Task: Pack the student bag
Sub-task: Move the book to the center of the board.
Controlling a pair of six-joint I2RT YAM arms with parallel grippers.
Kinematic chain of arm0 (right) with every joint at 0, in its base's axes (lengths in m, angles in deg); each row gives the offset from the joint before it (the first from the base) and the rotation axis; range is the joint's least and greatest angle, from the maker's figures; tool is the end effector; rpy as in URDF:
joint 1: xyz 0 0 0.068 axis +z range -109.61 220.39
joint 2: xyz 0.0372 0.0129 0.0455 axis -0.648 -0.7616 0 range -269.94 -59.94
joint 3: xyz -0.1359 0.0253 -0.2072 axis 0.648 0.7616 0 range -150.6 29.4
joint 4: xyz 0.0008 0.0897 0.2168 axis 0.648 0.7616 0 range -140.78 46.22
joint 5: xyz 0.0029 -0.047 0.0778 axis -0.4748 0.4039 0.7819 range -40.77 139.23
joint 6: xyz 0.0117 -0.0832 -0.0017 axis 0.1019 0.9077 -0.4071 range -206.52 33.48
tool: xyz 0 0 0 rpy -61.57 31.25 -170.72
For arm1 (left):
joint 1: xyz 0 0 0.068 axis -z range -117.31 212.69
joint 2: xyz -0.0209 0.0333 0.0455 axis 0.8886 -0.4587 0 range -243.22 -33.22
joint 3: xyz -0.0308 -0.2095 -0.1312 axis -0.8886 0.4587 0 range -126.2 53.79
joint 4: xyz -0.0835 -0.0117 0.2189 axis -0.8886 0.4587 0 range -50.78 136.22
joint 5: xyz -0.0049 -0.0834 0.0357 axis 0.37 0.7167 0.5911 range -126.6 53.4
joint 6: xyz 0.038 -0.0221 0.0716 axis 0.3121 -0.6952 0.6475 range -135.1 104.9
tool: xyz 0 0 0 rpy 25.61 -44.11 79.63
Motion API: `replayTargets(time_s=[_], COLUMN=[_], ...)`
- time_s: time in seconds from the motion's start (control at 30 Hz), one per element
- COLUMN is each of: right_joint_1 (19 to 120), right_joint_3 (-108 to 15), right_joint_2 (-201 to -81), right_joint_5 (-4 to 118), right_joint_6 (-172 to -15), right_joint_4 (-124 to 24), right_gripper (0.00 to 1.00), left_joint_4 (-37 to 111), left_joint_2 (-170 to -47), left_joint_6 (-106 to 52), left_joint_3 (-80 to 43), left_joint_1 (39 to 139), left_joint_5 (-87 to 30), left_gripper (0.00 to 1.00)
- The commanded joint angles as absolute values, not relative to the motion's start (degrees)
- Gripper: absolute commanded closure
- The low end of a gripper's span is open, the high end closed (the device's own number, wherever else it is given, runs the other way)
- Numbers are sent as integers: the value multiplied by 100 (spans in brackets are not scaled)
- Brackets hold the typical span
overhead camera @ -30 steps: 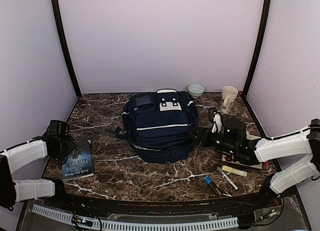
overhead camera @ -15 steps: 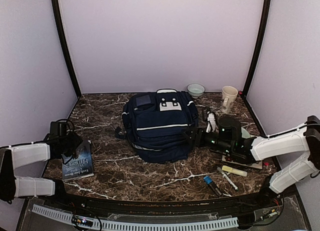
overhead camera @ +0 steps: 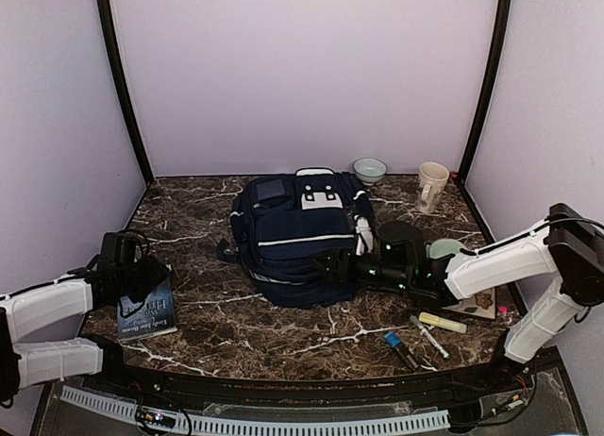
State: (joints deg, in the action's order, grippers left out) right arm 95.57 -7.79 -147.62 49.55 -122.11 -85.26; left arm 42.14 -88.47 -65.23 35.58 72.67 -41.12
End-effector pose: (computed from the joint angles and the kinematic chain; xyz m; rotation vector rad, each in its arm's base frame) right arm 0.1915 0.2761 0.1834 -0.3445 1.9710 1.0772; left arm 0.2029 -0.0298 0.1334 -0.8322 2.1531 -0.4608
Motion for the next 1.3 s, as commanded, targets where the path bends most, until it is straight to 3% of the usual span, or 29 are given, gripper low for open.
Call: replayTargets(time_s=[0.0, 0.1, 0.13, 0.3, 0.4, 0.63, 0.97, 1.03, 1.13, 1.27], right_joint_1=[9882, 10021, 10044, 10085, 10086, 10086, 10083, 10078, 10077, 10081], right_joint_3=[-1336, -1593, -1662, -1756, -1751, -1742, -1754, -1773, -1793, -1844], right_joint_2=[-15318, -15630, -15716, -15965, -16031, -16013, -16026, -16041, -16070, -16095], right_joint_5=[5341, 5484, 5533, 5669, 5678, 5682, 5638, 5671, 5680, 5690], right_joint_6=[-12142, -12153, -12157, -12210, -12228, -12210, -12156, -12154, -12167, -12167], right_joint_4=[-8774, -8778, -8781, -8876, -8940, -8914, -8825, -8823, -8813, -8780], right_gripper=[33, 33, 33, 33, 33, 33, 33, 33, 33, 33], left_joint_4=[5836, 6756, 6982, 7550, 7902, 6756, 5830, 5814, 5592, 5376], left_joint_2=[-8079, -7622, -7530, -7714, -8104, -8280, -9591, -9508, -8936, -8299], left_joint_6=[-6319, -6641, -6772, -7600, -7925, -7447, -7290, -7304, -7299, -7280], left_joint_3=[3194, 3027, 3010, 3120, 2938, 3495, 3542, 3569, 3760, 3950], left_joint_1=[7280, 7279, 7280, 7260, 7197, 6291, 6269, 6269, 6279, 6304], left_joint_5=[-5393, -6320, -6533, -6922, -6819, -5149, -4039, -4014, -3794, -3539], left_gripper=[35, 27, 20, 2, 1, 2, 1, 2, 14, 14])
